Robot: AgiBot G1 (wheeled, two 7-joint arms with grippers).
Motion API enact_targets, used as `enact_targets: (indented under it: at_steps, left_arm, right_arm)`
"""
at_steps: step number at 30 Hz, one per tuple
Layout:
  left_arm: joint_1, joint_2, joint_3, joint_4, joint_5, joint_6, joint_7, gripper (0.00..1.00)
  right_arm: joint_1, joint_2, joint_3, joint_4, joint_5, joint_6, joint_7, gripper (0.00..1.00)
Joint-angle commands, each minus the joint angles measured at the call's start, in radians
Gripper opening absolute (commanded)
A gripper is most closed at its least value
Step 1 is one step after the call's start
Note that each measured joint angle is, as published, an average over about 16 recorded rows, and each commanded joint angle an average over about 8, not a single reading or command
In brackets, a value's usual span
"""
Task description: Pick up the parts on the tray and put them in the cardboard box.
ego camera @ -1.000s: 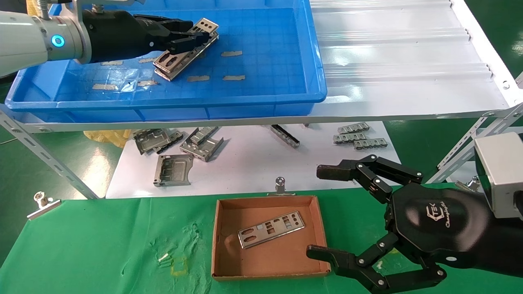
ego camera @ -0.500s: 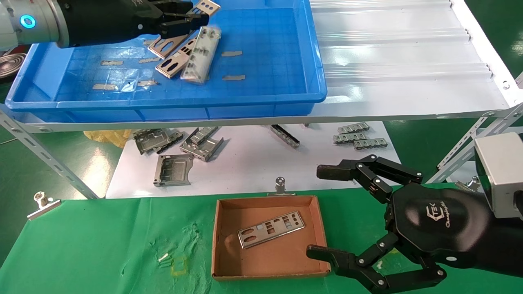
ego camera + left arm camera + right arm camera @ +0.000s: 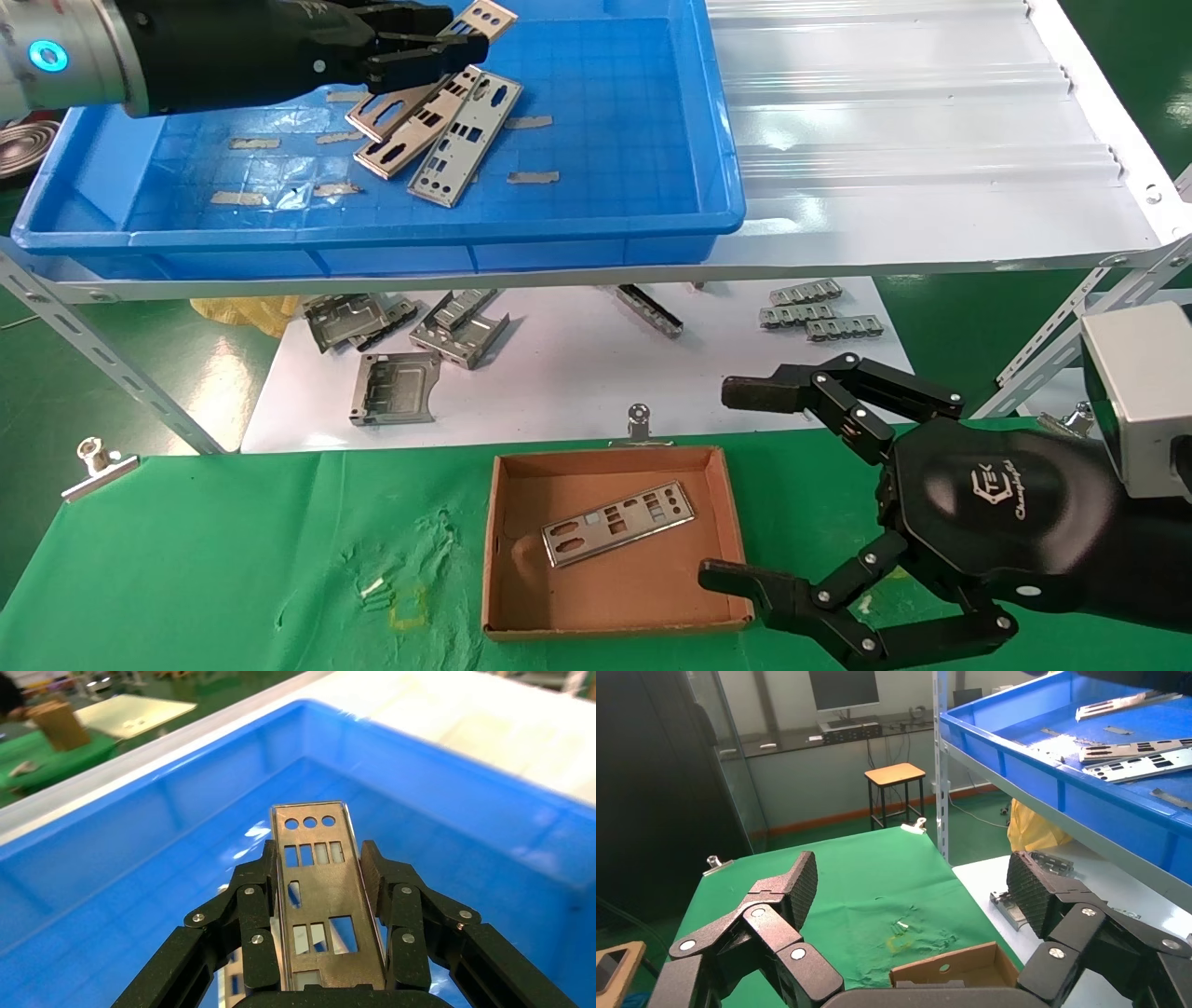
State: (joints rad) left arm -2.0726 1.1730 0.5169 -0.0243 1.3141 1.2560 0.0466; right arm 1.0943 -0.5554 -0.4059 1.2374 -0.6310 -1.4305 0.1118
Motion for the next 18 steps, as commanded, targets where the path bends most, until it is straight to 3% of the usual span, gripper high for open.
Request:
enact_targets:
  at_steps: [1, 11, 18]
  left_arm:
    - [-0.004, -0.005, -0.005, -0.002, -0.007, 0.029, 0.000, 0.00]
    - [0.014, -0.050, 0.003, -0.048, -0.007, 0.303, 0.054, 0.00]
    - [0.136, -0.061, 0.068, -0.225, -0.039, 0.357, 0.064, 0.00]
  right_arm:
    - [0.000, 0.000, 0.000, 0.000, 0.000, 0.000, 0.000, 1.00]
    - [0.000, 0.000, 0.000, 0.000, 0.000, 0.000, 0.000, 1.00]
    - [0.000, 0.000, 0.000, 0.000, 0.000, 0.000, 0.000, 1.00]
